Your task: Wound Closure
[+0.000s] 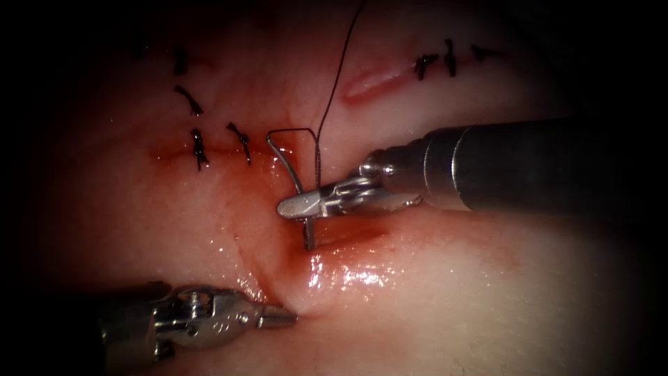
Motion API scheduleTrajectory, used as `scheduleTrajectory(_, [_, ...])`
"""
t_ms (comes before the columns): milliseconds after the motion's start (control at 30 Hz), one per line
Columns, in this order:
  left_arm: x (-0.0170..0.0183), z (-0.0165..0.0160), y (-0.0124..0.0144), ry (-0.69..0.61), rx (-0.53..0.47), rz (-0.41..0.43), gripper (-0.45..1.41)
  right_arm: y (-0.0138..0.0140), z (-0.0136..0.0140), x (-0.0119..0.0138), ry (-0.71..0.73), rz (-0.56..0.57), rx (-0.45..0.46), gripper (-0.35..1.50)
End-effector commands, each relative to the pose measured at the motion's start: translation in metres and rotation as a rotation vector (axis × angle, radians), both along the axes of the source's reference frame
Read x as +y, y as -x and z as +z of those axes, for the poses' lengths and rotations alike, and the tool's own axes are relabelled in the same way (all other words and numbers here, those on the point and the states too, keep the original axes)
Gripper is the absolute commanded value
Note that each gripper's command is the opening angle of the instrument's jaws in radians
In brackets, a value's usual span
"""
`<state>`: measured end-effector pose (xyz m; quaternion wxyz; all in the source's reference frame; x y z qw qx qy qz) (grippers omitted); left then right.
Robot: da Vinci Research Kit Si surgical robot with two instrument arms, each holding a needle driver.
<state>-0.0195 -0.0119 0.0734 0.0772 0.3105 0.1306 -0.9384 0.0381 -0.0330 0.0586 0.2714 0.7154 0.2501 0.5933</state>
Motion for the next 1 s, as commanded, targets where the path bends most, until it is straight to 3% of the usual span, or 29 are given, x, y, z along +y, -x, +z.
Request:
scheduleTrajectory(33, [0.0, 0.0005, 0.0006, 0.0, 0.0, 0.002, -0.45, -0.0013, -0.0002, -0.0001, 0.003, -0.006, 0.006, -0.35])
scheduleTrajectory(467, [0.0, 0.0005, 0.0004, -0.003, -0.002, 0.003, -0.45, -0.0002, -0.0017, -0.0003, -0.003, -0.04, -0.018, -0.35])
scheduleTrajectory(667, [0.0, 0.0004, 0.0005, -0.003, -0.002, 0.002, -0.45, 0.0004, -0.001, 0.0011, 0.034, 0.056, -0.075, -0.35])
scheduleTrajectory(733, [-0.0001, 0.0003, 0.0005, -0.004, 0.001, 0.004, -0.45, 0.0009, 0.0, 0.0026, 0.203, 0.198, -0.155, -0.35])
scheduleTrajectory(800, [-0.0001, 0.0003, 0.0005, -0.004, 0.001, 0.004, -0.45, 0.0011, 0.0003, 0.0032, 0.269, 0.239, -0.152, -0.32])
scheduleTrajectory(833, [-0.0001, 0.0003, 0.0005, -0.004, 0.001, 0.004, -0.45, 0.0013, 0.0006, 0.0035, 0.313, 0.271, -0.14, -0.13])
scheduleTrajectory(867, [-0.0001, 0.0003, 0.0005, -0.004, 0.001, 0.004, -0.45, 0.0016, 0.0011, 0.0042, 0.345, 0.318, -0.154, 0.52])
scheduleTrajectory(900, [-0.0001, 0.0003, 0.0005, -0.004, 0.001, 0.004, -0.45, 0.0016, 0.0013, 0.0046, 0.379, 0.339, -0.173, 0.96])
scheduleTrajectory(967, [-0.0001, 0.0003, 0.0005, -0.004, 0.001, 0.004, -0.45, 0.0015, 0.0019, 0.0058, 0.494, 0.391, -0.226, 1.43])
scheduleTrajectory(1000, [-0.0001, 0.0003, 0.0005, -0.004, 0.001, 0.004, -0.45, 0.0015, 0.0019, 0.0058, 0.494, 0.391, -0.226, 1.43])
